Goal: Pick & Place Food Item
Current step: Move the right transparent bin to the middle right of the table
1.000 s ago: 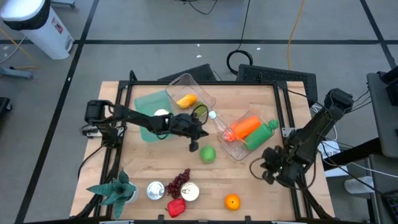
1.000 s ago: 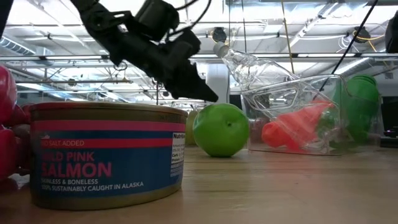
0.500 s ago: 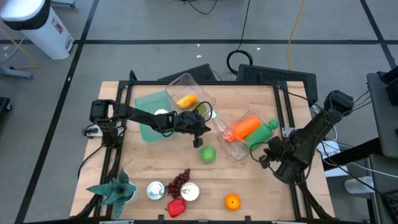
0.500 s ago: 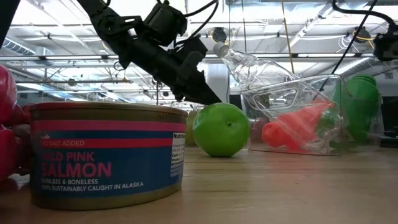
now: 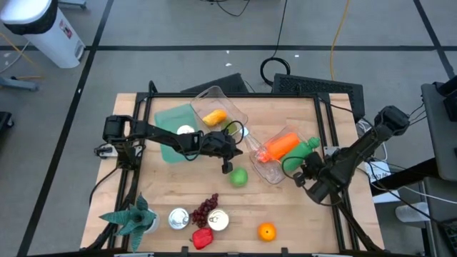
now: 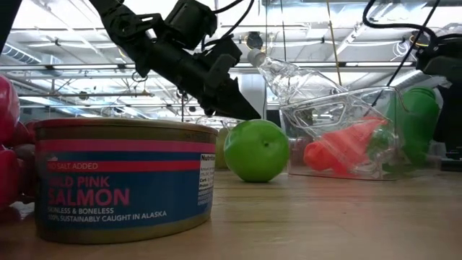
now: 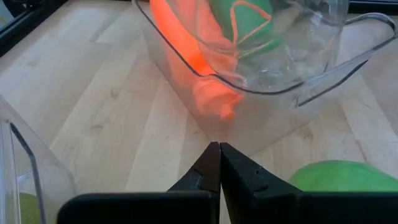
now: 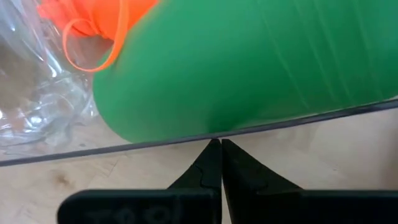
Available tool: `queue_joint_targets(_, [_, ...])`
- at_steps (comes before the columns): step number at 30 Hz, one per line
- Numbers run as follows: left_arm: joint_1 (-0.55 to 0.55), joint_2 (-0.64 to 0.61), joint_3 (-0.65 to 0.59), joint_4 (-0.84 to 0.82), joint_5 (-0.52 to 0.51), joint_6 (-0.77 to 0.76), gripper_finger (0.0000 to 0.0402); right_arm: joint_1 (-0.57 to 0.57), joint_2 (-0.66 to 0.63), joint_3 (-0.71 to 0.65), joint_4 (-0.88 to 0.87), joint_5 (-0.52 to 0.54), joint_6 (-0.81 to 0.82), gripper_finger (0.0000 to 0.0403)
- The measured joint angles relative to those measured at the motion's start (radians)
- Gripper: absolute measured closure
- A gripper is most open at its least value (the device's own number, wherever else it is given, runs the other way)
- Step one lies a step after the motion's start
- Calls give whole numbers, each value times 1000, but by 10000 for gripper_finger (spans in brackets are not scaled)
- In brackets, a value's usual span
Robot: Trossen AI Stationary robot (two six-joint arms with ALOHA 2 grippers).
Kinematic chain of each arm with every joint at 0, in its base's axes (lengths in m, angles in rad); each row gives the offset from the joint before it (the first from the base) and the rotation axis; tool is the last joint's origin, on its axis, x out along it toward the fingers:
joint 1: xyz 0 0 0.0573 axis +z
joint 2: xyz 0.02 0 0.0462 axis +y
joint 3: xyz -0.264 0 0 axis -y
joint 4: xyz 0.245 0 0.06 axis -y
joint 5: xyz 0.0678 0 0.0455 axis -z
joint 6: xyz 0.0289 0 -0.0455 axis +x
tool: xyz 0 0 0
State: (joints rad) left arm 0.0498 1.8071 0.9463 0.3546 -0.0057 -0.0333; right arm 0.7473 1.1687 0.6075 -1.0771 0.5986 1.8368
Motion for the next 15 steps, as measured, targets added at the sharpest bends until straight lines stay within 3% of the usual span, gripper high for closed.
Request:
queue_joint_targets(8, [0,0,-1,8,-4,8,396,-89,-1,-87,109,18,-116,402])
queue_joint_targets(15, [0,-1,-1,10,4,10,381,-132,-1,-131,143,83,-121,402])
